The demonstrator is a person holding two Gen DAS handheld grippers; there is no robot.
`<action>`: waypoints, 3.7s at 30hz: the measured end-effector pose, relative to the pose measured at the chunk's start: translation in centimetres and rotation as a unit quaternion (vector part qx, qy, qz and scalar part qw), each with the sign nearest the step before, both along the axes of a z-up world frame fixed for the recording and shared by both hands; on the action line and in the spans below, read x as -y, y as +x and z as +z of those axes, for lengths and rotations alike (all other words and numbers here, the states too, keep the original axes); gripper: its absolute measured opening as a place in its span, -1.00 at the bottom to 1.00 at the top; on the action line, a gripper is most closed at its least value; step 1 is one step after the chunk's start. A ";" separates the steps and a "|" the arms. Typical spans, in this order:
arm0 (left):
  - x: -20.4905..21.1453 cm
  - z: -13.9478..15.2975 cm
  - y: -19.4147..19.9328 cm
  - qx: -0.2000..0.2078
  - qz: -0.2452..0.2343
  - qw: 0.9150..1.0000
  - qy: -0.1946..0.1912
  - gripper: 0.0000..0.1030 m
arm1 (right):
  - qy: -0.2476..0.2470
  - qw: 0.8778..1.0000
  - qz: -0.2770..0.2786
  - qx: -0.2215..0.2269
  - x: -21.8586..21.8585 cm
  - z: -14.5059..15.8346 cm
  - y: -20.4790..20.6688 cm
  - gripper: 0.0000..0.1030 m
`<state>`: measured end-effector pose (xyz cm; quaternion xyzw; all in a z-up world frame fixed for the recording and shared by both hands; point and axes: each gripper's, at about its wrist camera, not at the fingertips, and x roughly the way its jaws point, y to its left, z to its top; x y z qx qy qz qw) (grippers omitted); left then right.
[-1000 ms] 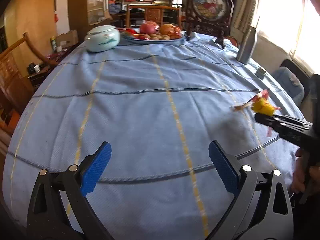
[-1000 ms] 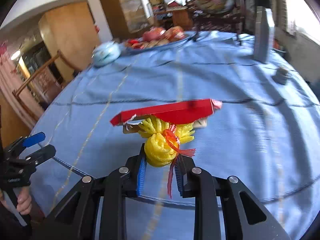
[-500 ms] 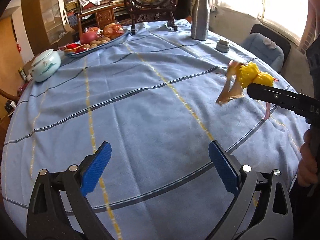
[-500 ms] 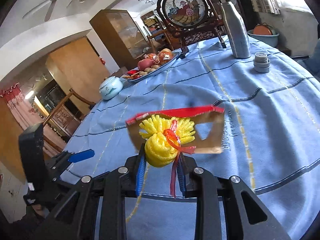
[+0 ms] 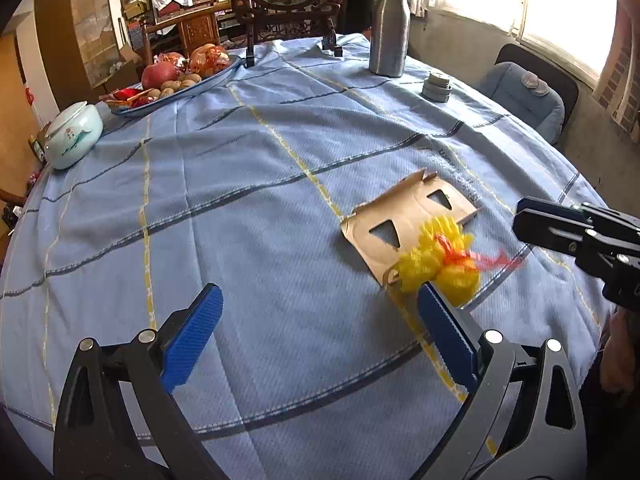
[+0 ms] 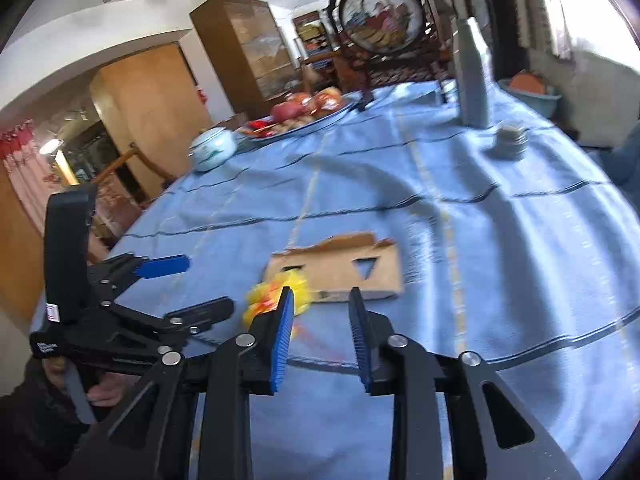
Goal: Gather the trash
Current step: 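Grasp the brown cardboard piece with the left tool while the right tool holds the yellow toy, then carry the cardboard with the left tool to the wastebasket while the right tool carries the toy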
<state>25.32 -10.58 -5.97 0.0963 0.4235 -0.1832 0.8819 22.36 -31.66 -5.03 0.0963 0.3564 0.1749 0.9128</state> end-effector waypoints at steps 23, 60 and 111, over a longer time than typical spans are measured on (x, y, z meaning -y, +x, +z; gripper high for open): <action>-0.5 1.2 0.7 0.026 -0.003 0.999 0.027 0.83 | 0.019 0.997 -0.052 0.046 1.4 0.7 -1.1 -0.52; 3.6 -2.0 3.7 -0.042 -0.100 0.994 0.027 0.37 | 0.098 0.993 -0.059 -0.016 5.4 -2.3 0.7 -0.45; -33.9 7.0 -28.8 0.112 0.314 0.941 -0.057 0.23 | 0.053 0.973 0.189 0.121 -19.7 11.0 -14.0 -0.46</action>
